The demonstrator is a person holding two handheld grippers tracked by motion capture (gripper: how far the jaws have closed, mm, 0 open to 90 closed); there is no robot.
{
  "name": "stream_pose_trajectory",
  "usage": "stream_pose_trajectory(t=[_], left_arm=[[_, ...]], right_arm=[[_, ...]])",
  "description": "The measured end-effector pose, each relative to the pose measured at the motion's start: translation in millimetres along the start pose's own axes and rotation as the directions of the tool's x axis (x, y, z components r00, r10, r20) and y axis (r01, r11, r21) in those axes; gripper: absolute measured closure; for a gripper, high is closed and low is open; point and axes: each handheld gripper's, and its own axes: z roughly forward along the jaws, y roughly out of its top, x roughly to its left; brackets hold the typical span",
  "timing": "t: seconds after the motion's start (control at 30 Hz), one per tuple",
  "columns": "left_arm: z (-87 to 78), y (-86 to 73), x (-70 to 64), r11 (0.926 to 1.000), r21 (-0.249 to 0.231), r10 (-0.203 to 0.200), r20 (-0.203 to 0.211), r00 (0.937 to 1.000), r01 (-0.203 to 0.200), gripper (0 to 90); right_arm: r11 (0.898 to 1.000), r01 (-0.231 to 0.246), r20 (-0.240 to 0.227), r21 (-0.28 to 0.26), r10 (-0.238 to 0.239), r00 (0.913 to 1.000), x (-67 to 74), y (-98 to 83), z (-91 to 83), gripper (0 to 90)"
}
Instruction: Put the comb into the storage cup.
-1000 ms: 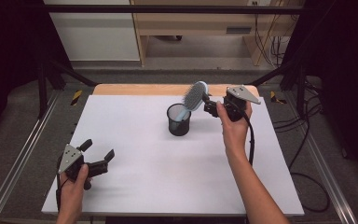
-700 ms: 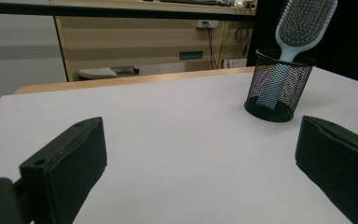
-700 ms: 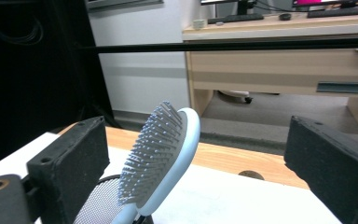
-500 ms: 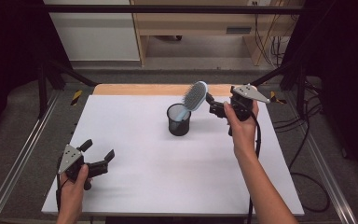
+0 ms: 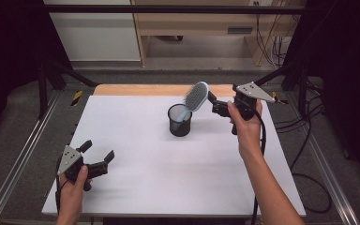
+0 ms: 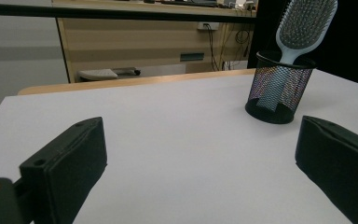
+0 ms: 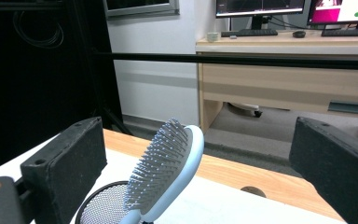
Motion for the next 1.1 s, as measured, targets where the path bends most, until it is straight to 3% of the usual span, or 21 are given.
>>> stream_pose_trajectory(t=[0.23, 0.47, 0.57, 0.8, 1.1], left_arm=[[-1.5, 0.9, 0.1, 1.0, -0.001, 0.006, -0.02, 0.9998, -0.006, 2.0], [-2.9, 1.9, -0.6, 1.0, -0.002, 0.005, -0.014, 0.9999, -0.005, 2.0], [-6.3, 3.9, -3.7, 0.999, -0.001, 0.046, -0.031, 0.9985, -0.046, 2.0], [-12.2, 5.4, -8.8, 0.9997, -0.016, 0.015, -0.044, 0.9989, -0.016, 2.2], [-31.8, 4.6, -8.8, 0.9997, -0.024, 0.004, -0.035, 0.9994, -0.005, 2.1]], right_arm=[[1.0, 0.02, 0.0, -0.006, -0.02, 0.9998, -4.8, 2.1, -6.7, 3.8], [0.999, 0.039, -0.014, -0.009, -0.039, 0.9991, -9.4, 3.5, -15.8, 3.1], [0.998, 0.053, -0.007, -0.015, -0.053, 0.9986, -12.3, 6.5, -26.8, 3.0], [0.999, 0.042, -0.044, -0.029, -0.043, 0.9981, -19.0, 11.5, -48.3, 2.1], [1.0, 0.025, -0.046, -0.017, -0.026, 0.9986, -25.9, 7.9, -62.6, 2.1]])
